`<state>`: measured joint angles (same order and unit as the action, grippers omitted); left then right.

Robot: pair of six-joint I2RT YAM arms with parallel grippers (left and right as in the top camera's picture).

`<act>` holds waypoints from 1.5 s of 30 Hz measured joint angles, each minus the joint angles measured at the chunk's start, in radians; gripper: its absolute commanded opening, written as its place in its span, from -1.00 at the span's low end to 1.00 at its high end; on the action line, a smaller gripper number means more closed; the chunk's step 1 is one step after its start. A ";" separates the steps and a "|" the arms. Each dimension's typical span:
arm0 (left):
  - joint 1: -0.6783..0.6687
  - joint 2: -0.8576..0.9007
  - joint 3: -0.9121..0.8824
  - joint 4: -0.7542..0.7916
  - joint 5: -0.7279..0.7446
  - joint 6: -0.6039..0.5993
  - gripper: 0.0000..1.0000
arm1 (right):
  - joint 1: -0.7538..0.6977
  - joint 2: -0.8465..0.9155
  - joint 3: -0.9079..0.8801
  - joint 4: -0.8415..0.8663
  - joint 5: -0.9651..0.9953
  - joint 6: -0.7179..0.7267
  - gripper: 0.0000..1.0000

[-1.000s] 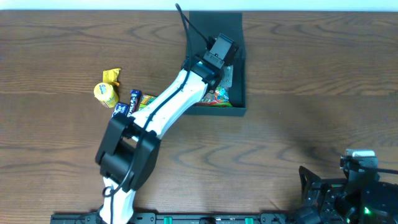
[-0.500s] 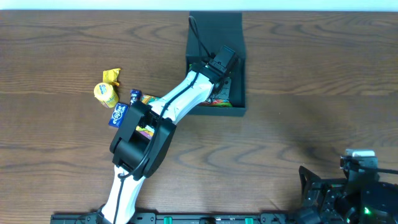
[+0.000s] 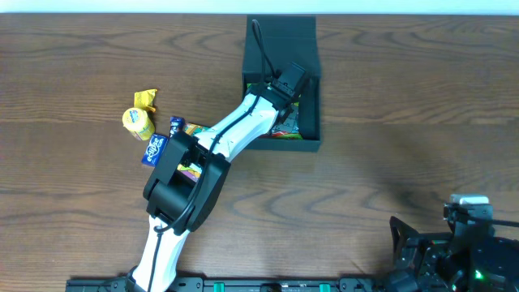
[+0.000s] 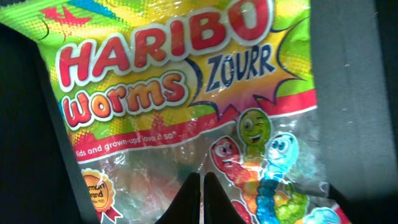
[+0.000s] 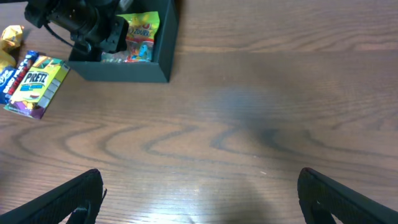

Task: Pack container
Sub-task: 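Open the left gripper and withdraw from the box, then move the left gripper down to the yellow Mentos tub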

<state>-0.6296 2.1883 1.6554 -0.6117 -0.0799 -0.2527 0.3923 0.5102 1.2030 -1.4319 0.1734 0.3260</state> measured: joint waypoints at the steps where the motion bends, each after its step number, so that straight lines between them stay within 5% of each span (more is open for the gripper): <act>1: 0.000 0.000 -0.007 0.009 -0.004 0.003 -0.88 | 0.000 0.000 0.000 0.000 0.000 0.000 0.99; 24: -0.001 -0.004 -0.003 0.011 -0.067 0.045 -0.88 | 0.000 0.000 0.000 0.000 0.000 0.000 0.98; 34: 0.006 -0.206 0.042 -0.026 -0.156 0.052 -0.88 | 0.000 0.000 0.000 0.000 0.000 0.000 0.99; 45: 0.208 -0.291 0.048 -0.215 -0.170 0.048 -0.88 | 0.000 0.000 0.000 0.000 0.000 0.000 0.99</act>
<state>-0.4213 1.8969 1.7035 -0.8265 -0.2497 -0.2043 0.3923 0.5102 1.2030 -1.4319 0.1738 0.3260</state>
